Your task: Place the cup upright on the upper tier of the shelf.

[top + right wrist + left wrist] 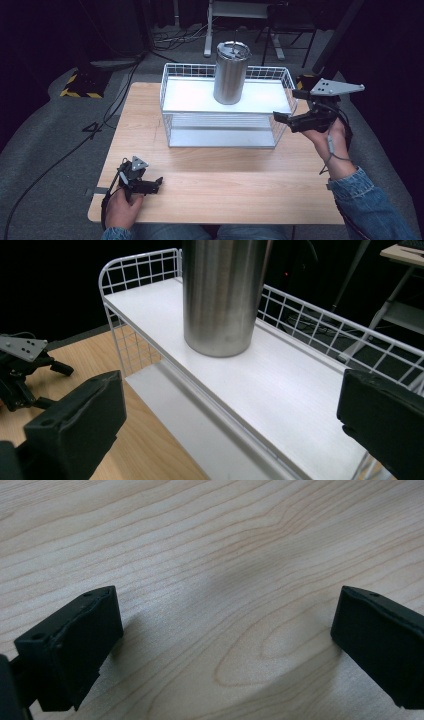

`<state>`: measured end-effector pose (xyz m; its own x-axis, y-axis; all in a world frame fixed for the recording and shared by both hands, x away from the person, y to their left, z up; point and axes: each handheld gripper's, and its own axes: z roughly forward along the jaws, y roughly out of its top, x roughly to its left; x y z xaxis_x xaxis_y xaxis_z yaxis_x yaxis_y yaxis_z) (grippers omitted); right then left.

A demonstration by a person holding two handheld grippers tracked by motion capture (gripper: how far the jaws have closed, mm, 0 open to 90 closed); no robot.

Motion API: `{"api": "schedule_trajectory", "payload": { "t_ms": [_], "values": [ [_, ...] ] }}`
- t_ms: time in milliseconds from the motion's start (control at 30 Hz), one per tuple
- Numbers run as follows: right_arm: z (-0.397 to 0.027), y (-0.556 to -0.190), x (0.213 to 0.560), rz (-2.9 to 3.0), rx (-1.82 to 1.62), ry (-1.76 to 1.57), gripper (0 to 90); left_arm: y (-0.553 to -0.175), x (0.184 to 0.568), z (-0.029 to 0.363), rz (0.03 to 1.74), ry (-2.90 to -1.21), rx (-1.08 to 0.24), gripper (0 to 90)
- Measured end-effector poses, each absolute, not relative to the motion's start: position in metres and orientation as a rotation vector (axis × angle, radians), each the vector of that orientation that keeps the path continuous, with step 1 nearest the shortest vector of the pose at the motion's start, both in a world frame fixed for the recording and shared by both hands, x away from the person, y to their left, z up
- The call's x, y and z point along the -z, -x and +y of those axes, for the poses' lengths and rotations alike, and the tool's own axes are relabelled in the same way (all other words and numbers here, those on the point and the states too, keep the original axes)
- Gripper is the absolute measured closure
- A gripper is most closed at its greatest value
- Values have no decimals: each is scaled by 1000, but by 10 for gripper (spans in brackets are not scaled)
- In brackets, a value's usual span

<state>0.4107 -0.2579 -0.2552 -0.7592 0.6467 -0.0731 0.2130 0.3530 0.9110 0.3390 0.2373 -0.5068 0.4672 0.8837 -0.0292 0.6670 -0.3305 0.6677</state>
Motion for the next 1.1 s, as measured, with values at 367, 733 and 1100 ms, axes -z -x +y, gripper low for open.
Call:
{"api": "schedule_trajectory", "payload": {
  "t_ms": [367,733,1100],
  "values": [
    [-279,-397,286,2230,-1321,-808,0,-339,507,237,1283,-2102,-456,6],
    [-290,-390,325,2267,-1267,-854,0,-339,507,237,1283,-2102,-456,6],
    [-296,-388,375,2311,-1239,-971,0,-339,507,237,1283,-2102,-456,6]
  ]
}}
